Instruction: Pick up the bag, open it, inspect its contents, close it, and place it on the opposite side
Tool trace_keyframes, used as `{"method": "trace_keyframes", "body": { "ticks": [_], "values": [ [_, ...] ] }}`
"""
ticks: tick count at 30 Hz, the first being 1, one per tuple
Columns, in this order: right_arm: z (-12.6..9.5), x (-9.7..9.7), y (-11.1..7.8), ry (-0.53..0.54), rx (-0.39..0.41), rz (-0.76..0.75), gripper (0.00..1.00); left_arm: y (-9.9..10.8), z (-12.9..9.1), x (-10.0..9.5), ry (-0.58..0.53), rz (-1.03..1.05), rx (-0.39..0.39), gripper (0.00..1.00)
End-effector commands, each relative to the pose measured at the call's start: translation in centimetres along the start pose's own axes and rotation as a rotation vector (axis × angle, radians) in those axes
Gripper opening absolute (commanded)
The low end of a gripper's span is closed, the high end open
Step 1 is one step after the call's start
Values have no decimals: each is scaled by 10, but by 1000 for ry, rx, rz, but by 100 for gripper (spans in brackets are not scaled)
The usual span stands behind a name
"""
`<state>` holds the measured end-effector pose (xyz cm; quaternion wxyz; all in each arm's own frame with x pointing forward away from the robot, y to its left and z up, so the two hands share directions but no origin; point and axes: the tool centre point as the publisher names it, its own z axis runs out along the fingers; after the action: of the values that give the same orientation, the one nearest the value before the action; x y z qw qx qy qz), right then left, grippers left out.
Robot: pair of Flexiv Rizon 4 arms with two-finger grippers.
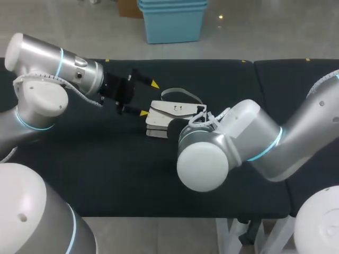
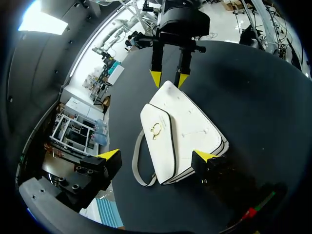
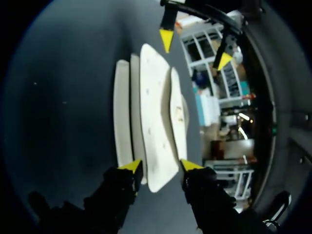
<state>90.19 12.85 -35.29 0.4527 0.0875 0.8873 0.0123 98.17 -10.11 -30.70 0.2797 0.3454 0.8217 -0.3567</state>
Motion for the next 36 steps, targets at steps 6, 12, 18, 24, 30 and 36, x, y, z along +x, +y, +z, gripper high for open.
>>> {"method": "trace_keyframes", "body": {
  "ticks": [6,12,18,24,30,36],
  "values": [
    [19,8,-3,-160,-8,-4,34,4,10,-4,14,5,13,100],
    [24,10,-4,-161,-8,-14,0,2,14,-4,16,13,12,100],
    [23,12,-5,-163,-15,-9,0,0,23,-2,15,15,13,95],
    [23,14,-5,-167,-7,-2,0,-2,32,1,27,15,37,73],
    [25,16,-6,-166,2,-5,0,-4,40,4,59,12,73,62],
    [26,17,-4,-165,5,-11,0,-10,37,8,75,30,97,62]
  ]
}}
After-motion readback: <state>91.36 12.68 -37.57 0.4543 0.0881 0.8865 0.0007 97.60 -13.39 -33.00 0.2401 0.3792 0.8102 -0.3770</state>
